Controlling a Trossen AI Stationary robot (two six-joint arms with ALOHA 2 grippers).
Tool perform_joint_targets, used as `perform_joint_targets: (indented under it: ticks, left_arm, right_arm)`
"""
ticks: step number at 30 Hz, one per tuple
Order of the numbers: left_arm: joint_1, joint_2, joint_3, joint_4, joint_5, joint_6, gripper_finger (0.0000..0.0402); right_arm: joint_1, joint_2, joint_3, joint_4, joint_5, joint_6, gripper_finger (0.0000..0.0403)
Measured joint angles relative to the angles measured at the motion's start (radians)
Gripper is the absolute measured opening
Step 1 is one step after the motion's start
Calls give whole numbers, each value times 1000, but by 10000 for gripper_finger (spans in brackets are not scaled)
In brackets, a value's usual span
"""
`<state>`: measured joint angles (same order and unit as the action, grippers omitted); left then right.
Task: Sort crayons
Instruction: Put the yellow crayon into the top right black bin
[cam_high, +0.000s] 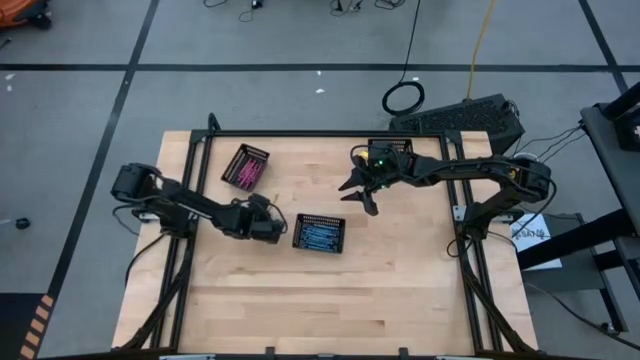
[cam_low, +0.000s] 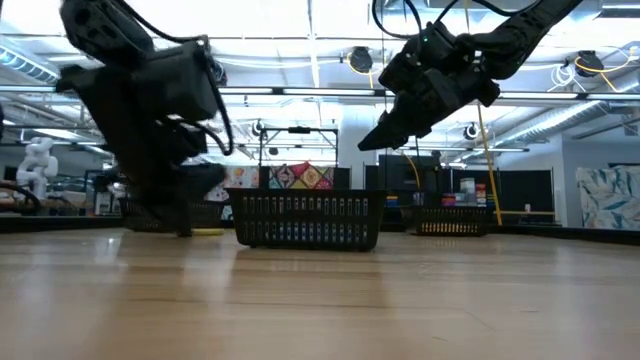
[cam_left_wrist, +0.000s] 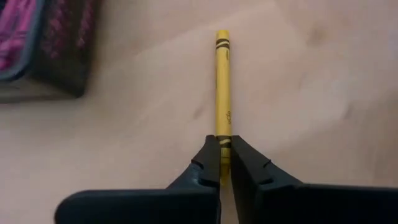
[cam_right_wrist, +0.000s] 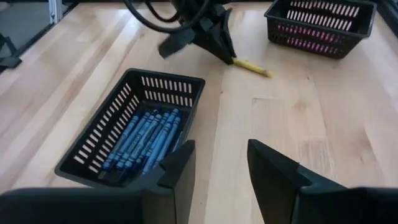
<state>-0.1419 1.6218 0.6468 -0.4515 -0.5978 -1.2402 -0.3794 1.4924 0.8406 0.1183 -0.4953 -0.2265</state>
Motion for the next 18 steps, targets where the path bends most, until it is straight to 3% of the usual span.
perform_joint_targets:
  ticks: [4, 9, 18]
  left_arm:
    - [-33, -101, -1, -8, 30, 202, 8]
    - [-92, -166, 6, 138, -3, 545, 6]
    - [-124, -174, 7, 318, -88, 733, 6]
  right_arm:
    - [13, 26, 2, 20, -1, -47, 130]
    - [42, 87, 2, 150, -3, -37, 130]
    - [92, 216, 2, 411, 0, 107, 130]
